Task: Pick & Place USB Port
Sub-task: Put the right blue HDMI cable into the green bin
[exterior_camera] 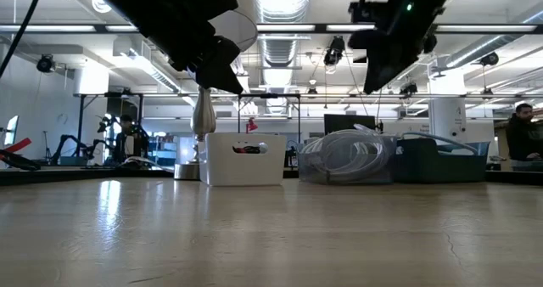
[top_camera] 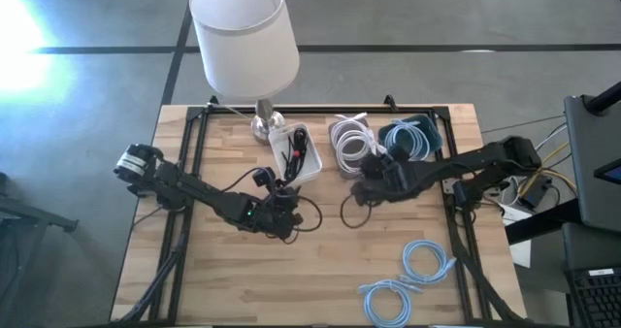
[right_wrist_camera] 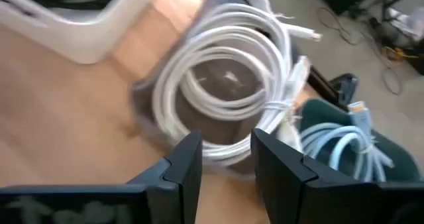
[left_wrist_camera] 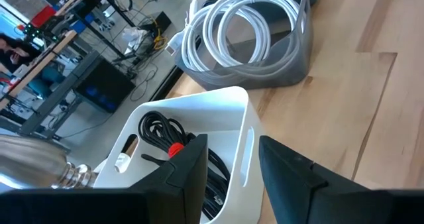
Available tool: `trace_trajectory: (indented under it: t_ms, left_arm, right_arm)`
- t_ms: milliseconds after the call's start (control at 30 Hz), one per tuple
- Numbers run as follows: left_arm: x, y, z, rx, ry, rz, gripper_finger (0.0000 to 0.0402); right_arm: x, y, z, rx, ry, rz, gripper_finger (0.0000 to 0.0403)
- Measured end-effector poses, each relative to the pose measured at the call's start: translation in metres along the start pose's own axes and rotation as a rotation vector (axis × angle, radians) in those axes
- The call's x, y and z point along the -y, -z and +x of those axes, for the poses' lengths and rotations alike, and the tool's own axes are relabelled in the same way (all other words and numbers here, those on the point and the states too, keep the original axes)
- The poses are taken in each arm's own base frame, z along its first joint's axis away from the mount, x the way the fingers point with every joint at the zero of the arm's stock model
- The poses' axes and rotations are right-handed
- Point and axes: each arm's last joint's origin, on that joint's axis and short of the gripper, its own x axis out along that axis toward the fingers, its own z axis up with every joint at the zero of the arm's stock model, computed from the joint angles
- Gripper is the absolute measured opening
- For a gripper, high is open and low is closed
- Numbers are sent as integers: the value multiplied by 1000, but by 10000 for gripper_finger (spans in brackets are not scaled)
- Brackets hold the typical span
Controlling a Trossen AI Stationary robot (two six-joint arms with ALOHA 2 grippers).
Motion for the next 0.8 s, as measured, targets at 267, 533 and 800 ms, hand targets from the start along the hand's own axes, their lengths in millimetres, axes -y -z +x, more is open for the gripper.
trace_trajectory:
  t_ms: [267, 533, 800]
  left_arm:
    - [-1, -3, 1, 9, -21, 67, 140]
    - [-4, -15, 7, 59, -39, 79, 140]
    - [-6, -24, 12, 106, -21, 96, 140]
  right_arm:
    - [-18, 21, -43, -81, -157, 39, 111]
    - [-23, 72, -56, -407, -179, 222, 112]
    - [-31, 115, -71, -674, -155, 442, 102]
